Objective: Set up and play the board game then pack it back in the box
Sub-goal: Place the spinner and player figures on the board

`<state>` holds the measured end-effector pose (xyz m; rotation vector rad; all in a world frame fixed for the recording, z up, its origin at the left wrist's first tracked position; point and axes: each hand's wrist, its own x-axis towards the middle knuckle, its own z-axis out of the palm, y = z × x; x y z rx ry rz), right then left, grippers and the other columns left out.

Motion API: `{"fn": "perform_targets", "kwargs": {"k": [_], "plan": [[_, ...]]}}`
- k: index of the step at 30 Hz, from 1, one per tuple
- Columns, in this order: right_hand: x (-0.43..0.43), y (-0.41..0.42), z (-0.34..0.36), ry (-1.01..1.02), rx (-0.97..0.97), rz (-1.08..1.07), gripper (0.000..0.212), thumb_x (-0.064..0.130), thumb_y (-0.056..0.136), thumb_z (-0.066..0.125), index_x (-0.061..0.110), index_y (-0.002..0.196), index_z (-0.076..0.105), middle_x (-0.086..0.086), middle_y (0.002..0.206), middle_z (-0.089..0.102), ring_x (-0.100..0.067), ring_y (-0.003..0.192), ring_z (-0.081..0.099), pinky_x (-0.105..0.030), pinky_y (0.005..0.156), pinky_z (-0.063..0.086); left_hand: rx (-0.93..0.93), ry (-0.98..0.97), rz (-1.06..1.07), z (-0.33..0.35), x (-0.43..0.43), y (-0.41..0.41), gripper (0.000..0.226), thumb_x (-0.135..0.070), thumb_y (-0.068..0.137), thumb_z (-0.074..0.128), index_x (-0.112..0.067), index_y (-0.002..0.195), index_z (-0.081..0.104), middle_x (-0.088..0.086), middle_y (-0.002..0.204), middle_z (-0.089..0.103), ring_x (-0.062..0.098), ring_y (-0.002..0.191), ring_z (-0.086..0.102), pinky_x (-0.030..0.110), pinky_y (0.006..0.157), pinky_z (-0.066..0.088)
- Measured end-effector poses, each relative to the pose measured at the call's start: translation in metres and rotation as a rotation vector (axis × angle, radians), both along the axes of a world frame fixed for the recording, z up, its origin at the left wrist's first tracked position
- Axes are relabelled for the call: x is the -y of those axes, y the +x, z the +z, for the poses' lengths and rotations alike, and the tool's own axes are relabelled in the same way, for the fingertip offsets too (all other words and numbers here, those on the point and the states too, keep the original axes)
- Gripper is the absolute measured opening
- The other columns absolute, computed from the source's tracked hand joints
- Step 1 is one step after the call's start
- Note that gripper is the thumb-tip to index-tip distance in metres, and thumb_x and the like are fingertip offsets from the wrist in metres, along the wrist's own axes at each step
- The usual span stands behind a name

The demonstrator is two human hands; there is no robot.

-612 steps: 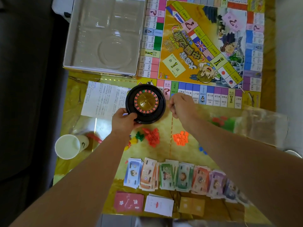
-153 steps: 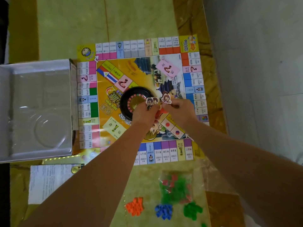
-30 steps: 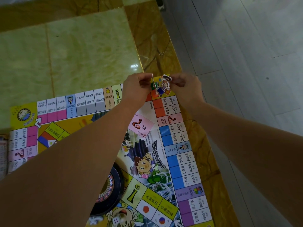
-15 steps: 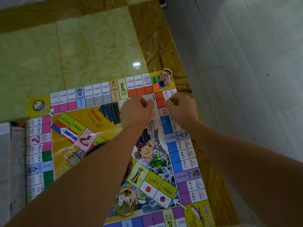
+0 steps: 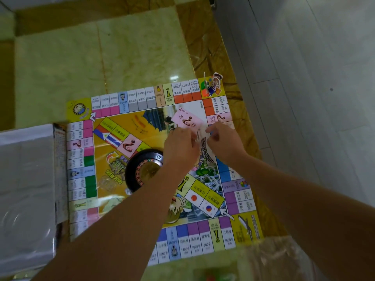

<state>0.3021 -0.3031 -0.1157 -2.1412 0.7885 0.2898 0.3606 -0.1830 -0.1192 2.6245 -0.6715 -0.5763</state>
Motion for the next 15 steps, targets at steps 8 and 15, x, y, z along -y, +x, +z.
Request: {"fn": "perform_targets", "kwargs": {"k": [8, 15], "plan": [[-0.063, -0.049, -0.006, -0.018, -0.048, 0.025, 0.020, 0.013, 0.090, 0.056, 0.014, 0.108, 0.065, -0.001, 0.099, 0.059, -0.016, 0.086, 0.053, -0.026, 0.071, 0.039, -0.034, 0.215, -0.231, 0.014, -0.048, -0.053, 0.033, -0.020, 0.094, 0.045, -0.021, 0.125, 0.054, 0.008, 0.128, 0.054, 0.028, 0.131, 0.033, 0.044, 0.104, 0.031], [-0.103, -0.080, 0.012, 0.078, -0.051, -0.006, 0.015, 0.011, 0.094, 0.052, 0.015, 0.102, 0.065, -0.001, 0.097, 0.065, -0.017, 0.077, 0.062, -0.027, 0.065, 0.050, -0.098, -0.100, 0.126, 0.027, -0.113, -0.091, 0.022, -0.015, 0.094, 0.049, -0.018, 0.108, 0.066, 0.004, 0.109, 0.063, 0.021, 0.096, 0.061, 0.041, 0.081, 0.052]]}}
